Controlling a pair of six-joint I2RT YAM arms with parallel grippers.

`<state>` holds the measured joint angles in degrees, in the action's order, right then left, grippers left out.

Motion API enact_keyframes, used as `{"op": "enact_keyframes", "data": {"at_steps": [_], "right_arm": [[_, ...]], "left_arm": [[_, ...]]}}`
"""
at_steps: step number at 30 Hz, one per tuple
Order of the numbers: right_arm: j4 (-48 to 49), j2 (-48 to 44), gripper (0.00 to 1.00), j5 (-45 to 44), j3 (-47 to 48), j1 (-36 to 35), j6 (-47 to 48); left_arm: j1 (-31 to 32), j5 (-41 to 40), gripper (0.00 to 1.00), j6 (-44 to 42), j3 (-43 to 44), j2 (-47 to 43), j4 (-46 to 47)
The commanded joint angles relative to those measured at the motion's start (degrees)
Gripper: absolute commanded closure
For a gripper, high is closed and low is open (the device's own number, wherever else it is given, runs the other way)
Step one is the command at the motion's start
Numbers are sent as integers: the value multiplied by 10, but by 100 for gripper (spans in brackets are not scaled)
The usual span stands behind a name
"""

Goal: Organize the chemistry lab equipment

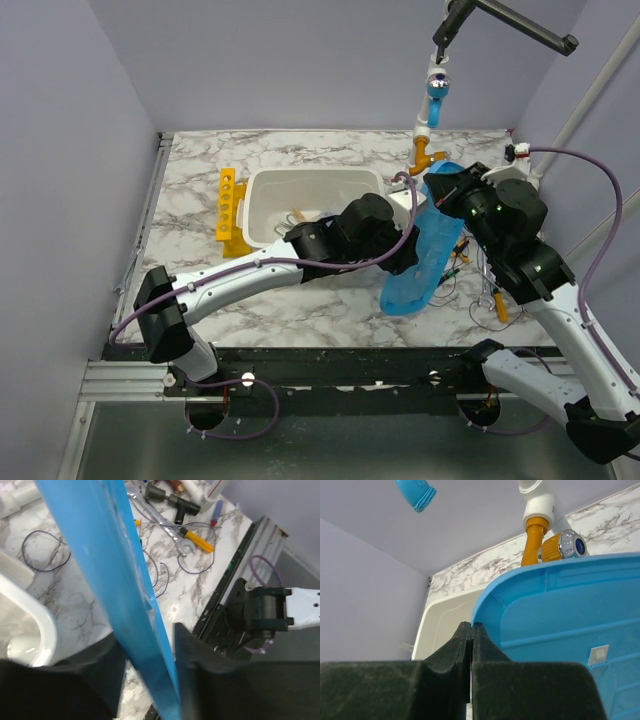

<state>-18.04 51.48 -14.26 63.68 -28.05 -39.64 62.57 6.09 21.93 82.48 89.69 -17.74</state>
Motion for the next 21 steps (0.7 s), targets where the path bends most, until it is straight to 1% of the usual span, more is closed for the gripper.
{"op": "enact_keyframes", "data": {"at_steps": [1,2,3,4,5,9,11,14,16,17,19,21], "right_arm": [[29,-22,99,23,-9,1,-13],[30,-26,99,25,-11,1,-17],[29,-31,99,27,-13,1,-21],[27,-35,99,27,-14,1,-24],[24,-39,99,31,-13,1,-26],[3,-50,98,71,10,2,-29],[-7,-54,80,96,27,1,-34],[-15,-67,46,125,50,2,-44],[-12,-73,30,139,62,1,-52],[-6,-76,24,165,67,1,-54],[1,-76,16,186,76,2,-63],[6,-77,11,196,79,1,-77]], "left_arm": [[23,-94,74,-32,28,7,-31],[27,-104,83,-35,27,5,-30],[31,-113,89,-39,27,0,-26],[37,-126,96,-46,26,-3,-24],[42,-138,100,-54,26,-10,-23],[55,-175,100,-95,19,-45,-6],[60,-181,100,-120,15,-71,5],[62,-196,100,-162,17,-105,14],[63,-212,100,-185,26,-119,5],[62,-218,100,-196,30,-125,0],[62,-235,100,-216,31,-139,-10],[63,-265,100,-249,22,-155,-14]]}}
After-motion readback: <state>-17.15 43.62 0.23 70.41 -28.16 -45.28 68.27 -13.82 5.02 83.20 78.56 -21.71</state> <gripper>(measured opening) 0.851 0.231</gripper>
